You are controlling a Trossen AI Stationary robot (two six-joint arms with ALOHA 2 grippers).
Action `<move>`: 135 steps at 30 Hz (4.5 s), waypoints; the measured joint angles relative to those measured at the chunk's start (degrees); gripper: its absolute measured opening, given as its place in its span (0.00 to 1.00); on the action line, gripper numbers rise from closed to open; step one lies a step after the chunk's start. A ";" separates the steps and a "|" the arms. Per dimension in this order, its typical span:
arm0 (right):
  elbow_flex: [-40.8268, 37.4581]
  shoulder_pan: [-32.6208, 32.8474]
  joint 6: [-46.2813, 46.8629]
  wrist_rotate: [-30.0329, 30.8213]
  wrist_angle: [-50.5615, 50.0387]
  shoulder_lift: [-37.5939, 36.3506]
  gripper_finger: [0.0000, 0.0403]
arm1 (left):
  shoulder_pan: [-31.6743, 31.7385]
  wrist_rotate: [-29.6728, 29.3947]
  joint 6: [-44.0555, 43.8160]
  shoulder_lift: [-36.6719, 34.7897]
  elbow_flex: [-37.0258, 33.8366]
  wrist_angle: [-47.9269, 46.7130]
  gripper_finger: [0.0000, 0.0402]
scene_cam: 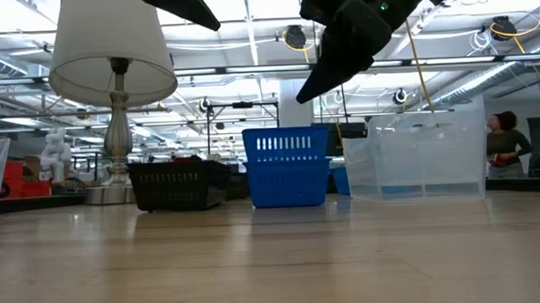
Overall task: Stack baskets by color
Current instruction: Stack the bottom blue bin on top of the middle blue bin, then stack the bottom transparent bin on top of the top transparent bin
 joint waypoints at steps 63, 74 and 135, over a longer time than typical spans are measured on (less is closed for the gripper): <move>-3.89 -3.40 4.41 -7.34 2.27 0.00 0.00 | 0.02 0.01 0.44 0.00 0.00 0.79 0.23; -5.57 -4.65 5.36 -7.43 2.27 0.02 0.00 | 0.02 0.00 0.44 0.00 0.00 0.80 0.23; -6.05 -1.16 5.79 -13.26 -10.19 -18.56 0.00 | -35.92 6.15 -74.36 28.00 17.00 -28.63 0.53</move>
